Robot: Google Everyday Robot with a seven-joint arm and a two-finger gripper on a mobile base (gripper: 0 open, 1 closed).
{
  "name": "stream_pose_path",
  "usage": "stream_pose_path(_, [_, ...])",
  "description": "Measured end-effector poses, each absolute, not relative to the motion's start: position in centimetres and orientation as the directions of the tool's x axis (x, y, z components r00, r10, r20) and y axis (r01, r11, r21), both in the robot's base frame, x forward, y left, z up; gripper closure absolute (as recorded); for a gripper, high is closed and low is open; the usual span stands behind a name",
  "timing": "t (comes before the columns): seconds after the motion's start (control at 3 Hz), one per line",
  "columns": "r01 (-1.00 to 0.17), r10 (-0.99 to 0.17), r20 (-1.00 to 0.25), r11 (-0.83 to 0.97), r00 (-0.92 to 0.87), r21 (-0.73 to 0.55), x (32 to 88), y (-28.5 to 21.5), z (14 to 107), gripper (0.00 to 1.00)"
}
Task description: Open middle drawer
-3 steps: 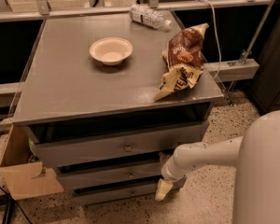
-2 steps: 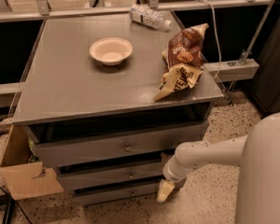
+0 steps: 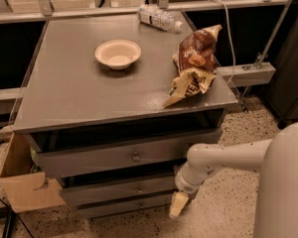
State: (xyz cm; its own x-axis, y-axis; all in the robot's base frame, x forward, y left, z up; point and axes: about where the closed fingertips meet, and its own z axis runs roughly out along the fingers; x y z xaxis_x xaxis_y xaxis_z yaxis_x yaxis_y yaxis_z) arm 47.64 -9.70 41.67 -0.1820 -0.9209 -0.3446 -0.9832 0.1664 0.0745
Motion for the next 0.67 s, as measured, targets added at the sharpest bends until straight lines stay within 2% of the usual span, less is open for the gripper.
stream_pose_path(0.67, [-0.975, -0.930, -0.313, 0.148, -0.194, 0.163, 45.4, -10.1, 42.7, 0.00])
